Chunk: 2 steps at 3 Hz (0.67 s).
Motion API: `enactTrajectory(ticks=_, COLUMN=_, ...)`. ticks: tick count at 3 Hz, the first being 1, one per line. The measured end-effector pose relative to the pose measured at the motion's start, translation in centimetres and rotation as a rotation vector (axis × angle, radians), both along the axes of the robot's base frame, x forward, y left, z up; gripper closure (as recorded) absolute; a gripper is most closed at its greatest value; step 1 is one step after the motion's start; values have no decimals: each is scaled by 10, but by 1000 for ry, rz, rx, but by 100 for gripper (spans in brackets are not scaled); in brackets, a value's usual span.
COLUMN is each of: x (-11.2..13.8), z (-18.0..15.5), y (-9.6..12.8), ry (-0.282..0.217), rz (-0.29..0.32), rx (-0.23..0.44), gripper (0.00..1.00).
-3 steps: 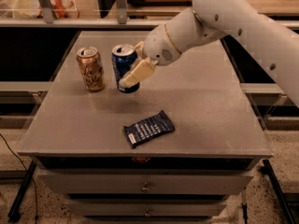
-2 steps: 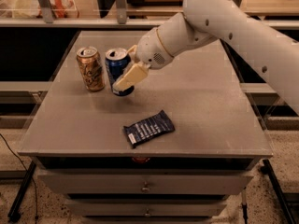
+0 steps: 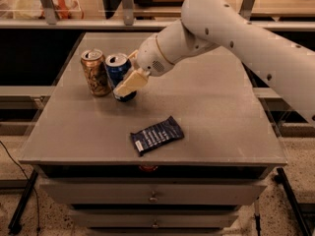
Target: Move pepsi can near orange can
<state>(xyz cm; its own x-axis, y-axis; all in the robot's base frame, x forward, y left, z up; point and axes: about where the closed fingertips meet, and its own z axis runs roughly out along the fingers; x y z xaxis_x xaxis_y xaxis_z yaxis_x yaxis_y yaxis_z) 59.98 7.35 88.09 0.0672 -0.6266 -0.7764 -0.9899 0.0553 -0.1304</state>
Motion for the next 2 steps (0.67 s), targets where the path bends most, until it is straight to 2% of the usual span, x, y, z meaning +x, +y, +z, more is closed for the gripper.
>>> enactTrajectory(ticks=1, x=8, z=-4, y=5, ry=-2, rz=-16, rx=-1, gripper=13)
enactTrajectory(ticks=2, x=13, z=-9, y=9, ry=8, rz=-22, rx=-4, gripper=0)
